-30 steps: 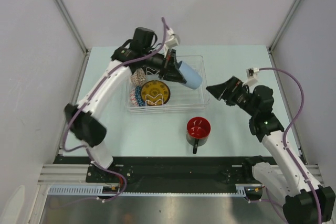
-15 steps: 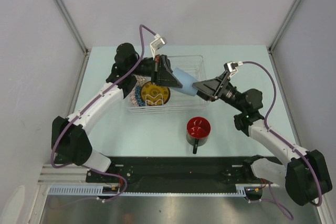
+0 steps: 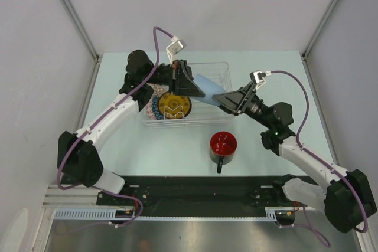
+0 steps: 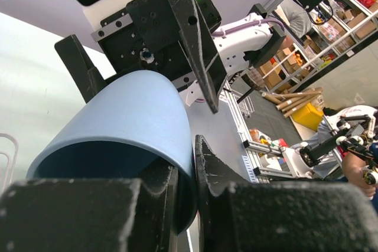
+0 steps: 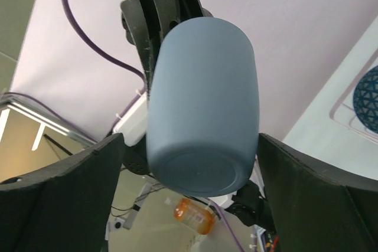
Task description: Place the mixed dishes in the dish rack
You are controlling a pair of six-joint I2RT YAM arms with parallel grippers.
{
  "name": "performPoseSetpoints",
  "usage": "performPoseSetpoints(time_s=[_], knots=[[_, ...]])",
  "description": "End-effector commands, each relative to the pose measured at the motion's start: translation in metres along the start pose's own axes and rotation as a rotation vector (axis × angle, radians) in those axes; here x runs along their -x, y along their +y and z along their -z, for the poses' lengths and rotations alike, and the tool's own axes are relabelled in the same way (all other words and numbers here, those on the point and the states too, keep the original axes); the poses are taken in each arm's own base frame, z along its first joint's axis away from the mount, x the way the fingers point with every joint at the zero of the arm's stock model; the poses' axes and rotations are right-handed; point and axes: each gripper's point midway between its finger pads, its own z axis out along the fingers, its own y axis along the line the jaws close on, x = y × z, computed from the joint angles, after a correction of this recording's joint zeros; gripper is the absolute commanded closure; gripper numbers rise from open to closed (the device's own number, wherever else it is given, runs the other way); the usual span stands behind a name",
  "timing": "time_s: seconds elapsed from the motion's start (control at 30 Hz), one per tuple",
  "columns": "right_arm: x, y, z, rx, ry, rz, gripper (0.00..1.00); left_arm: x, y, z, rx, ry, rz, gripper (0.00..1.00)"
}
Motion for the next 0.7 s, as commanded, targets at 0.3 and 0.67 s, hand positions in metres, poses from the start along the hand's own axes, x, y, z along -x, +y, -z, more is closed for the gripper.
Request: performPoseSetpoints(time_s=[0.3, 0.67], knots=[[0.023, -0.003, -0.010, -0.023, -0.089, 0.092, 0.17, -0.006, -0.013, -0.011, -0.036, -0.021, -0.018, 1.00], [0.024, -0.004, -0.017, -0.014, -0.082, 0.077, 0.19, -0.009, -0.014, -0.018, -0.045, -0.019, -0.016, 1.00]])
